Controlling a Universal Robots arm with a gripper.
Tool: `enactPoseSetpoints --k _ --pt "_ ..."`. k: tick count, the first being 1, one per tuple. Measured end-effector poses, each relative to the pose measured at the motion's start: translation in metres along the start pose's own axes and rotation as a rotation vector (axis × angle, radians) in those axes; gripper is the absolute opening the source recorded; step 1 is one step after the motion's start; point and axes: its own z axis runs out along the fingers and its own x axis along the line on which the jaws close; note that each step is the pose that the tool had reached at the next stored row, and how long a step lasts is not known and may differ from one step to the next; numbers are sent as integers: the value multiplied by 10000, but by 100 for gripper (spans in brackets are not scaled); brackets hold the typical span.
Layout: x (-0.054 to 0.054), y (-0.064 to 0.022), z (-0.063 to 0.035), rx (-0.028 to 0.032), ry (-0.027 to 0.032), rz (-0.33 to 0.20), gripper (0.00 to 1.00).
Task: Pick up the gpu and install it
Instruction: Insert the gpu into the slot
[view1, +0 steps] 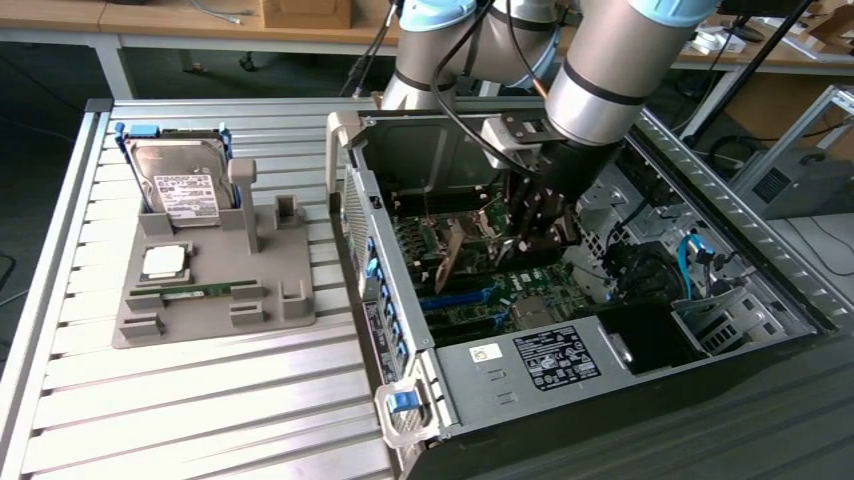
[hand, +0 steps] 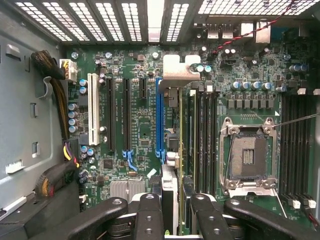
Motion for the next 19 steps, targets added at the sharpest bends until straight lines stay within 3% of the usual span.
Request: enactPoseSetpoints --k 19 --pt "31 -1 77 -1 0 0 27"
